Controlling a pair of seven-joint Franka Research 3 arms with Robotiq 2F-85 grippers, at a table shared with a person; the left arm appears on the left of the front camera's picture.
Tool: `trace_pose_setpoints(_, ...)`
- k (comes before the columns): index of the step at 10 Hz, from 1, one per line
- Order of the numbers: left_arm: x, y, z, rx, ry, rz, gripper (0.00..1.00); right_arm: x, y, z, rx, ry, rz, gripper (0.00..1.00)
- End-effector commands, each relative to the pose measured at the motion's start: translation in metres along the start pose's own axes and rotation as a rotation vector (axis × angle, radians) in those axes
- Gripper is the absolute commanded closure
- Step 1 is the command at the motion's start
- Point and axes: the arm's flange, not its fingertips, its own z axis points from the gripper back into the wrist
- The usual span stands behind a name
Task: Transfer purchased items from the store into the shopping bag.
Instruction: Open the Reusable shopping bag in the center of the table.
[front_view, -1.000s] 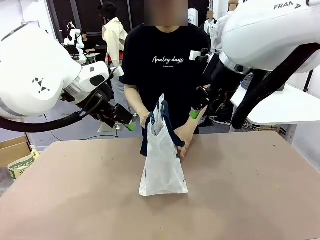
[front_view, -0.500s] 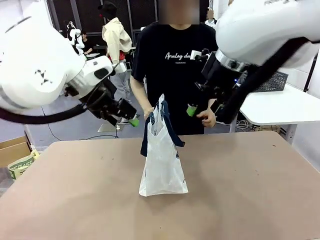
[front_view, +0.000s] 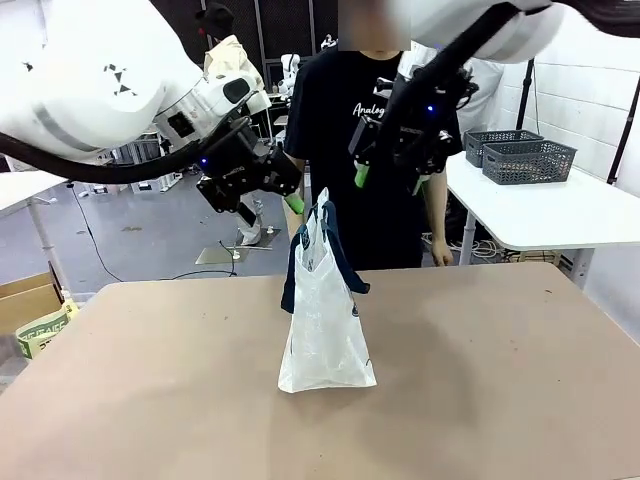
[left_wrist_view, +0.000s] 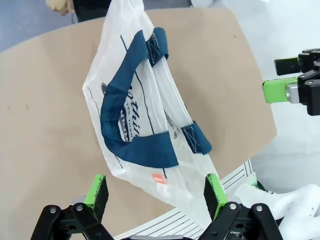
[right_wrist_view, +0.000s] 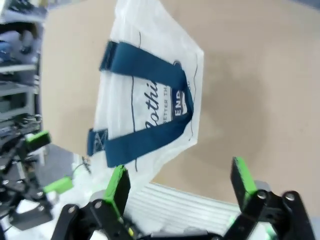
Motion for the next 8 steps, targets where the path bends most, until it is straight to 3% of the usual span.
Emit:
trace_pose_setpoints(1,0.019,0.005,-0.007,-0.019,0.059,0.046,0.0,0.033,0.01,-0.006,-0.017,0.048,-0.006,0.0)
trace_pose_setpoints(2,0.021,0.01,-0.007,-0.062,0.082,0.044,0.0,0.039,0.007,-0.011,-0.008,0.044,-0.011,0.0)
trace_pose_setpoints(3,0.009,0.006,-0.007,-0.004,0.026,0.018,0.0,0.015,0.003,-0.006,0.003,0.019,0.003,0.0)
trace_pose_setpoints(4,0.009,0.006,-0.007,-0.004,0.026,0.018,0.0,0.015,0.003,-0.006,0.003,0.019,0.003,0.0)
trace_pose_setpoints(8,0.022,-0.004,-0.023,-0.013,0.054,0.107,0.0,0.058,0.007,-0.037,0.14,0.127,0.013,0.0)
